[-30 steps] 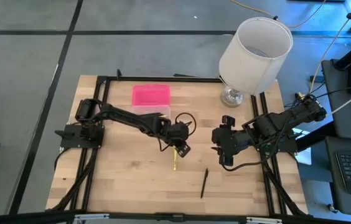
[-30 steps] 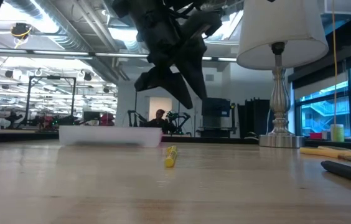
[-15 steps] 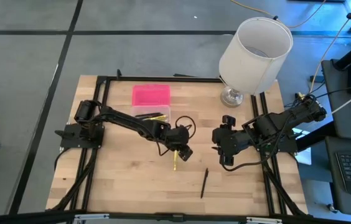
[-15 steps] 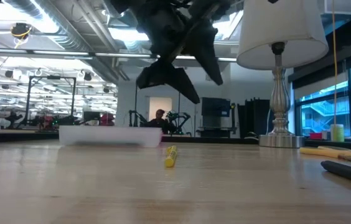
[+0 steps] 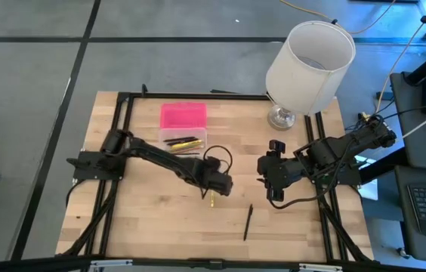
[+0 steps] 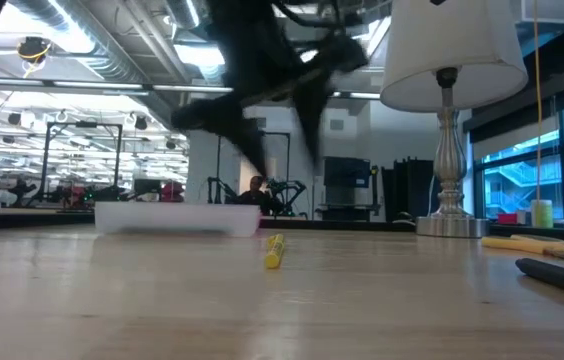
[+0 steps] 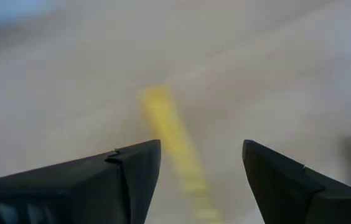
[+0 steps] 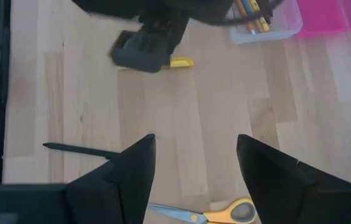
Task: Pick & place school supplies into a supply box
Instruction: Put the yellow pen into the pink supply box
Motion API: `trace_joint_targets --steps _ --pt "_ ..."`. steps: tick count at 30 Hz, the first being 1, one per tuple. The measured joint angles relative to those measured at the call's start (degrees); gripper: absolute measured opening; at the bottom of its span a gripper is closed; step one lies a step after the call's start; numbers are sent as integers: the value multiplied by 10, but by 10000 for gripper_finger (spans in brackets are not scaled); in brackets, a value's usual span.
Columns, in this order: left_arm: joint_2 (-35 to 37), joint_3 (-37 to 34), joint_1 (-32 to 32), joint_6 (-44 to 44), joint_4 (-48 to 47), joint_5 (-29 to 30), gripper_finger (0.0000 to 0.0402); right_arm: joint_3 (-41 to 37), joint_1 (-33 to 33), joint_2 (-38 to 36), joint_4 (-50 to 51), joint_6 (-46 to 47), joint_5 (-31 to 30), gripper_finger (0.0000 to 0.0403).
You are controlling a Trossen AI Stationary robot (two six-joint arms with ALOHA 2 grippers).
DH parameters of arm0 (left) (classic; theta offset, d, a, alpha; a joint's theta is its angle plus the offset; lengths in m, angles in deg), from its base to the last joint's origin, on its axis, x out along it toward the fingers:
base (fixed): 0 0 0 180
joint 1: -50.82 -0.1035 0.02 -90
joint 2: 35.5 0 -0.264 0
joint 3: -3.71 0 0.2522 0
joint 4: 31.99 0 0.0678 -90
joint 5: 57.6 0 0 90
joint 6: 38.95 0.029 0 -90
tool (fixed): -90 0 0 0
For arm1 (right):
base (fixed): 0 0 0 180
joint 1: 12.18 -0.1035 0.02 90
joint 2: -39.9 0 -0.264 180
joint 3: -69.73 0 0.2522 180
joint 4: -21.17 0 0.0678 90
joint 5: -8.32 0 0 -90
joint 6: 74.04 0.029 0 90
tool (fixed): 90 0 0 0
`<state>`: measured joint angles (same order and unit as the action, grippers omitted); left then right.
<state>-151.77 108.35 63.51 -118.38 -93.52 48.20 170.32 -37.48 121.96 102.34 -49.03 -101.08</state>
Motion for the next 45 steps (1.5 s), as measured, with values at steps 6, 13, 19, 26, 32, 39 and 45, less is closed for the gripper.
trace_joint_targets --steps 6,13,19,26,32,39,45 --pt "-57 65 -28 16 -39 -26 219 0 0 0 -1 2 0 229" --pt "-80 65 -35 -2 -64 -34 219 0 0 0 3 18 1 229" --pt "-82 64 -34 -15 -67 -34 219 0 0 0 7 17 1 229" --pt "-82 29 -35 -40 -62 -53 219 0 0 0 7 16 1 229" --pt "-82 23 -34 -40 -50 -54 219 0 0 0 7 15 0 229" --pt "-96 25 -34 -45 -44 -79 219 0 0 0 6 17 0 229" --pt "-108 25 -31 -30 -45 -80 219 0 0 0 6 17 0 229"
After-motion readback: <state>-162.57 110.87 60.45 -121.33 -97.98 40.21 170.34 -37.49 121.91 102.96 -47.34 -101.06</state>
